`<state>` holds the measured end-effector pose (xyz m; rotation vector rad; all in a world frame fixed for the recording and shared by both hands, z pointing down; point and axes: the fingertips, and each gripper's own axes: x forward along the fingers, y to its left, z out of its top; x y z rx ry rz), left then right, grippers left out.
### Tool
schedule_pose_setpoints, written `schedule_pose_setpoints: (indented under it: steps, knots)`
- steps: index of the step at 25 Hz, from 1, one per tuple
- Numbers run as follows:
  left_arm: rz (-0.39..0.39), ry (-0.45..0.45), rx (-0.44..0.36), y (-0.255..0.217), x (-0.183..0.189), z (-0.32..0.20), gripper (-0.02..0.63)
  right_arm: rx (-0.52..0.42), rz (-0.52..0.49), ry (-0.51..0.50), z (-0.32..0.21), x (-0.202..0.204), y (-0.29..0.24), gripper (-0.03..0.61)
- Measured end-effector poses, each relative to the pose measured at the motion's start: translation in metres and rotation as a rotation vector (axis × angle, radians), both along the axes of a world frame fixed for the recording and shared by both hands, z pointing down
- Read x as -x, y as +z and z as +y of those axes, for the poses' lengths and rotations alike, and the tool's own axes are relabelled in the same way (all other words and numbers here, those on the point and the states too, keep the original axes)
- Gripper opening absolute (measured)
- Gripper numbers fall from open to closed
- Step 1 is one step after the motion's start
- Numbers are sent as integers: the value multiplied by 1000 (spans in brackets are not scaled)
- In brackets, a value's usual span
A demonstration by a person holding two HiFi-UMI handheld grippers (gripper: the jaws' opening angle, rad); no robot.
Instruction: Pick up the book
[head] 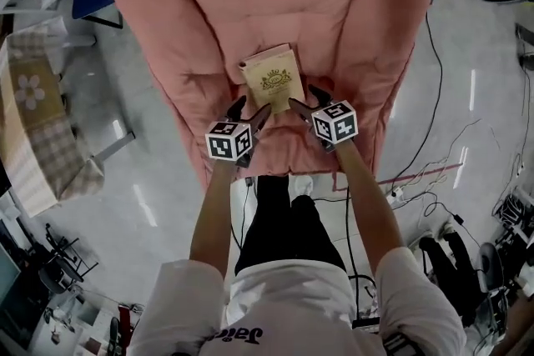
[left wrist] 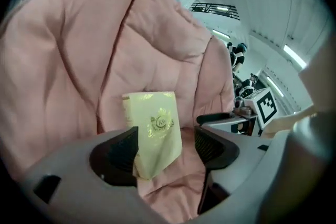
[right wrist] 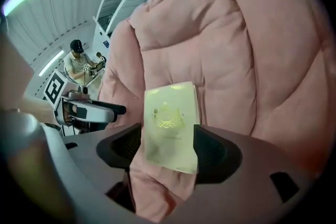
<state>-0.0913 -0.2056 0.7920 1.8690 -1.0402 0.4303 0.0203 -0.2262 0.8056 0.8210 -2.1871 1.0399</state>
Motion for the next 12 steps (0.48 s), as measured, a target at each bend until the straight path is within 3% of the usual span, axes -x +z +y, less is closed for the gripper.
schedule_pose_setpoints:
  steps: [2, 8, 12]
  knots:
    - [23, -16, 40, 25, -1, -7, 345, 35, -11, 6, -5, -2, 27, 305]
    - [84, -148, 89, 86, 6, -35, 348, 89, -64, -16, -14, 4, 93, 310]
    - [108, -147, 103, 93, 6, -40, 348, 97, -96, -33, -15, 10, 103, 312]
